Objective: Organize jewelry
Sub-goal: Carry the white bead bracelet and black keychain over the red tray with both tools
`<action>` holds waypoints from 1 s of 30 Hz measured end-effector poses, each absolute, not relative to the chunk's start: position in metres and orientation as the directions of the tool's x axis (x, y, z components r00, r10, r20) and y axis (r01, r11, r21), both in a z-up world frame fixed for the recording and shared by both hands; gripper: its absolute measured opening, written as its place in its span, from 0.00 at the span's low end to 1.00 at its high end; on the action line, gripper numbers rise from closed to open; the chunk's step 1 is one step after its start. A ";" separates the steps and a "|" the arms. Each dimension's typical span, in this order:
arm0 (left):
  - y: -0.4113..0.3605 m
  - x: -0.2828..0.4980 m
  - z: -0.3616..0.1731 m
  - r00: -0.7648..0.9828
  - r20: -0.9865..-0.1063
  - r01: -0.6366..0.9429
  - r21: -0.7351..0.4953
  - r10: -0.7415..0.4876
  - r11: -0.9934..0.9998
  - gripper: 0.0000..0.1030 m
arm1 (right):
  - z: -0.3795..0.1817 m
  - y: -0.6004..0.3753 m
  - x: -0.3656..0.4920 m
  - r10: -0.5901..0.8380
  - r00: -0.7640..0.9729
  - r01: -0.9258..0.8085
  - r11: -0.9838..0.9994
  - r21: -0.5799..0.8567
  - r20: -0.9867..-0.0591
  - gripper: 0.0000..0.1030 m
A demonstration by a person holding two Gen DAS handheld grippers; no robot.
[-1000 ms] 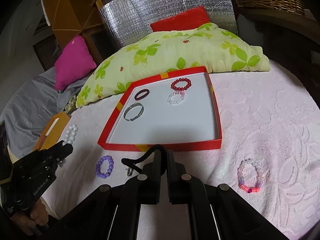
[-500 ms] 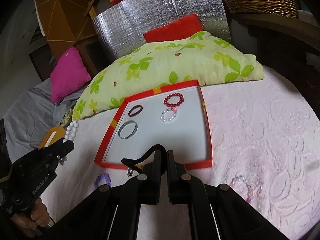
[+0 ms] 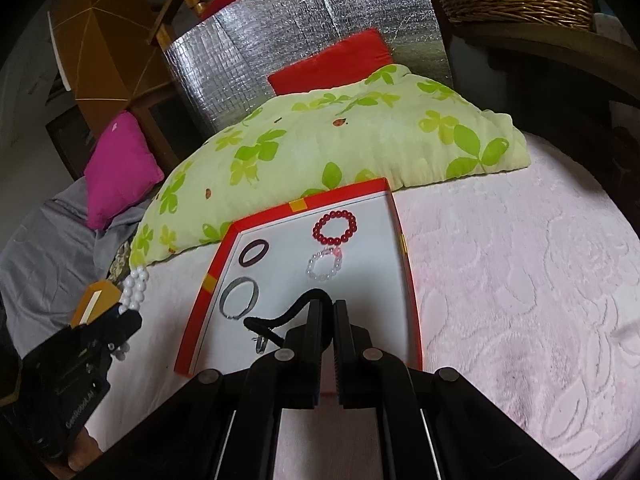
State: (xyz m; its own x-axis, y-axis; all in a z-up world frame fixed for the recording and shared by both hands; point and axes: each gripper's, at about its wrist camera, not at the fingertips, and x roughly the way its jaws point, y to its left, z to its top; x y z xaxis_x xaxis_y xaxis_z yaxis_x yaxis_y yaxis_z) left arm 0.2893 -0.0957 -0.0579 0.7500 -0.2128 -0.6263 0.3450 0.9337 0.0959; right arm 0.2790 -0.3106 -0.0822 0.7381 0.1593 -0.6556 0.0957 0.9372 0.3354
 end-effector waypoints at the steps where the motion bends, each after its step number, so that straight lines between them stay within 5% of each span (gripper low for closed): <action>1: -0.096 0.292 -0.060 0.748 -0.629 0.346 0.094 -0.214 0.933 0.19 | -0.083 -0.310 0.281 0.159 0.737 0.097 0.937 0.336 -0.657 0.05; 30: -0.106 0.343 -0.103 0.643 -0.701 0.421 -0.012 -0.308 0.907 0.19 | -0.114 -0.307 0.325 0.161 0.684 0.105 0.944 0.314 -0.712 0.05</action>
